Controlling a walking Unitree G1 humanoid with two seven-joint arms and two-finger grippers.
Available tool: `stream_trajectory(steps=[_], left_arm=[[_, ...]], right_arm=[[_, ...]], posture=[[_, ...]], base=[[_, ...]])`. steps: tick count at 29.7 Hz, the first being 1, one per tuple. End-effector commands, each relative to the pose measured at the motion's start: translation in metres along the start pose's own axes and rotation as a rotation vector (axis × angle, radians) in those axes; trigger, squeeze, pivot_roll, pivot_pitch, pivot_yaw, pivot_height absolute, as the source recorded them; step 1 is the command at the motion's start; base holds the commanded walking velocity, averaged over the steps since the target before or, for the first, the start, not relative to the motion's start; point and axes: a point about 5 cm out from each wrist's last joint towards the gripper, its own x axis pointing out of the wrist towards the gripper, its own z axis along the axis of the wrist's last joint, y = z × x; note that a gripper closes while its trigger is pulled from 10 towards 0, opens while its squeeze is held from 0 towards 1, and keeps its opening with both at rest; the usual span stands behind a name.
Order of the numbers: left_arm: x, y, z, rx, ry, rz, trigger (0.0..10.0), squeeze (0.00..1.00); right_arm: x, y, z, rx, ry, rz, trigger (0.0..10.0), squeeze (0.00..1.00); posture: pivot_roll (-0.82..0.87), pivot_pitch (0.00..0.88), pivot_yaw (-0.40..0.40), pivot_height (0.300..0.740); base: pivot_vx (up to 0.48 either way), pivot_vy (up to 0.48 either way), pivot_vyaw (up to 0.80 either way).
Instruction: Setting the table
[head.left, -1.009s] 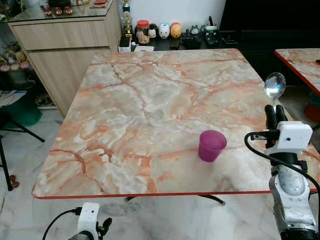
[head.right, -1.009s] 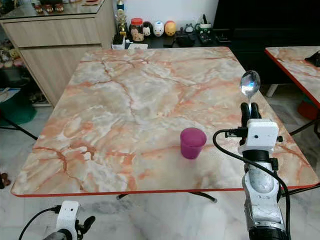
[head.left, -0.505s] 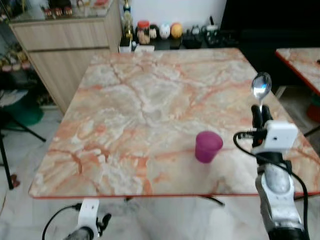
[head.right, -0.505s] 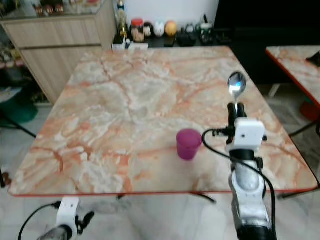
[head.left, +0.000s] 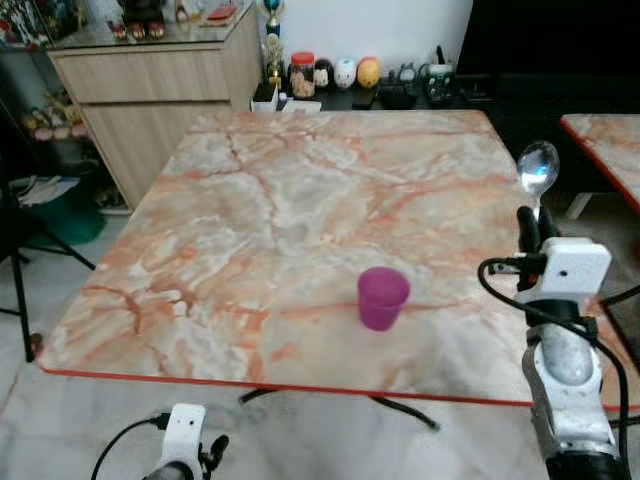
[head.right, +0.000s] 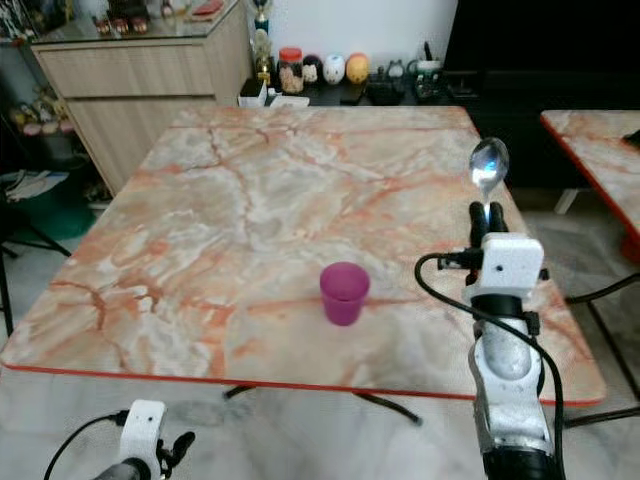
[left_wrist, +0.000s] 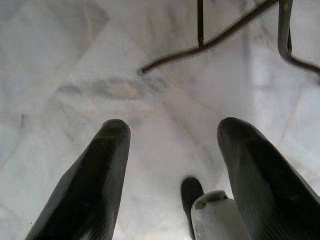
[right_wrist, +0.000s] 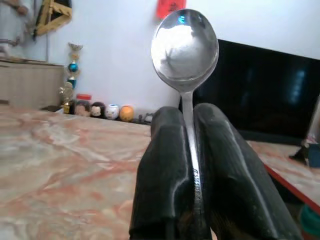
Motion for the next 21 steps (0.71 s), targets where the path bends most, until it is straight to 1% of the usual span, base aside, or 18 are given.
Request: stream_trajectory(steps=[1, 5, 21], left_arm=[[-0.0007, -0.0006, -0.0027, -0.001, 0.009, 0.001, 10.0, 0.00], [-0.0005, -0.0011, -0.0025, -0.002, 0.008, 0.000, 10.0, 0.00], [0.0004, -0.0023, -0.0007, 0.005, 0.007, -0.006, 10.0, 0.00]], right_arm=[[0.0031, -0.0016, 0.0044, -0.003, -0.016, -0.002, 10.0, 0.00], [0.0044, -0.0042, 0.0053, -0.001, -0.019, -0.010, 10.0, 0.00], [0.0063, -0.0024, 0.0079, 0.004, -0.023, -0.016, 10.0, 0.00]], posture=[[0.02, 0.000, 0.018, 0.740], [0.01, 0.000, 0.018, 0.740], [0.00, 0.000, 0.028, 0.740]], base=[[0.000, -0.307, 0.00], [0.000, -0.307, 0.00], [0.000, -0.311, 0.00]])
